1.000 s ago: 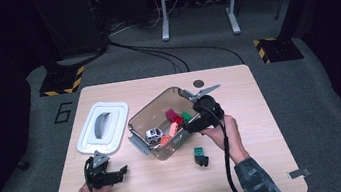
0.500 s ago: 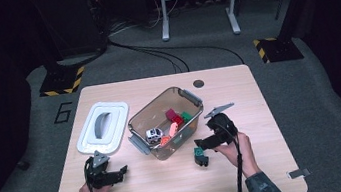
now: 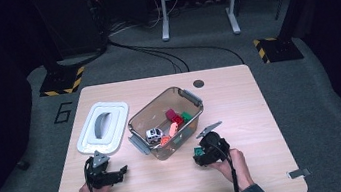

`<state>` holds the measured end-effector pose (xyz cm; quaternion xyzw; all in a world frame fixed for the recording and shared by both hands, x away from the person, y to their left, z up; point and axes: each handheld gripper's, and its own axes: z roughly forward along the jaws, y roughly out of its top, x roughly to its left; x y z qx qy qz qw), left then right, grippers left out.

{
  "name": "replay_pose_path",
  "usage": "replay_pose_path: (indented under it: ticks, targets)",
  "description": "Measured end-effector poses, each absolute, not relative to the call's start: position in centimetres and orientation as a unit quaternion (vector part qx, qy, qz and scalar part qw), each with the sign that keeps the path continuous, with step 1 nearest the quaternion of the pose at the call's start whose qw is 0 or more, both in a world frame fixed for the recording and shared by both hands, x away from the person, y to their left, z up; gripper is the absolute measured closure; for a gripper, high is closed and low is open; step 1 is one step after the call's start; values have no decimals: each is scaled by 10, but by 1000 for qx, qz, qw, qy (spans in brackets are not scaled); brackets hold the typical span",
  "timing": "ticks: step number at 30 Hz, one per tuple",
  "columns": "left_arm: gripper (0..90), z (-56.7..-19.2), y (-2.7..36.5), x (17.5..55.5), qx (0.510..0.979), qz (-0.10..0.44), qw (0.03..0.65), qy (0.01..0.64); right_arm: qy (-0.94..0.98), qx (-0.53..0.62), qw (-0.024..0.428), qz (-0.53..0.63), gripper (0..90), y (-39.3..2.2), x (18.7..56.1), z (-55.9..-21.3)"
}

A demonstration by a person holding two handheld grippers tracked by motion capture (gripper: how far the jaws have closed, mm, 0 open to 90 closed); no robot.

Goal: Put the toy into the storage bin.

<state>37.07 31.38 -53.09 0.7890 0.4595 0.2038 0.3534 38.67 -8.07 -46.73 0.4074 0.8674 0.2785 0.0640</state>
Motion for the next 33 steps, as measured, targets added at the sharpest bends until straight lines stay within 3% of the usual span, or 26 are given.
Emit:
replay_pose_path:
  ticks: [5,11,18,21,24,33]
  targets:
    - [135,-531,314,371,789,204,353,459,875,404,67,258,622,-77,383,-474]
    - [135,-531,314,371,789,204,353,459,872,417,72,248,668,-81,380,-474]
    - [135,-531,314,371,789,204,353,460,869,430,73,234,599,-82,386,-476]
    - [135,-531,314,371,789,204,353,459,871,431,68,226,604,-78,390,-478]
    - [135,-531,314,371,789,204,353,459,873,431,63,221,666,-75,392,-481]
    - [135,-531,314,371,789,204,353,460,856,445,59,255,678,-91,392,-470]
